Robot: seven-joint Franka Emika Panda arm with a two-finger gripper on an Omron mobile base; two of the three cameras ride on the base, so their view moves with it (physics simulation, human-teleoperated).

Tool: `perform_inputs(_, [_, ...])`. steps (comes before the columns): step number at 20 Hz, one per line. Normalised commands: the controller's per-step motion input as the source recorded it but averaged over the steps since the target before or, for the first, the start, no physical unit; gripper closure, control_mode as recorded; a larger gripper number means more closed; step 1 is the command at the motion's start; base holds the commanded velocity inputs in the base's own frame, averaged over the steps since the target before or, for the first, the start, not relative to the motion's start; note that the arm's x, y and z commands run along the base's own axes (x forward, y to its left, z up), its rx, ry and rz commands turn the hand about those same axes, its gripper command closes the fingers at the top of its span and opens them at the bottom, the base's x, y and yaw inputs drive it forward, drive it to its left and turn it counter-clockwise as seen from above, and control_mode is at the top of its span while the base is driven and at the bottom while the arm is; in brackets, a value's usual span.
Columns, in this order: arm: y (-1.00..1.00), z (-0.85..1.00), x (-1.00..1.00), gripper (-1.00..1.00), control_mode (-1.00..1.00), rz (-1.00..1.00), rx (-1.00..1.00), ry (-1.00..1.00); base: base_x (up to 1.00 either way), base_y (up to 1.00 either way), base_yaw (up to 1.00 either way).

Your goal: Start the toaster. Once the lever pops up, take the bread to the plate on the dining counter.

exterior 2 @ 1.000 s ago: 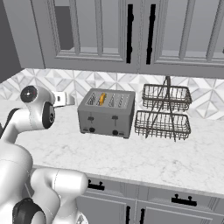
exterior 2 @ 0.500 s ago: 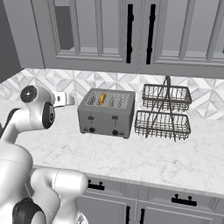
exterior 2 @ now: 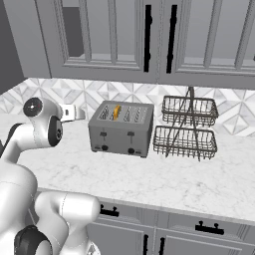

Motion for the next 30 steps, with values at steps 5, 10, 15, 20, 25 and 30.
perform_inputs(5, [0.00,0.00,0.00,-1.00,-1.00,0.00,0.00,0.00,0.00,0.00,0.00])
perform_inputs(10, [0.00,0.00,0.00,-1.00,-1.00,0.00,0.00,0.00,0.00,0.00,0.00])
perform_inputs(15, [0.00,0.00,0.00,-1.00,-1.00,0.00,0.00,0.00,0.00,0.00,0.00])
perform_inputs(20, [0.00,0.00,0.00,-1.00,-1.00,0.00,0.00,0.00,0.00,0.00,0.00])
perform_inputs(25, [0.00,0.00,0.00,-1.00,-1.00,0.00,0.00,0.00,0.00,0.00,0.00])
perform_inputs(30, [0.00,0.00,0.00,-1.00,-1.00,0.00,0.00,0.00,0.00,0.00,0.00])
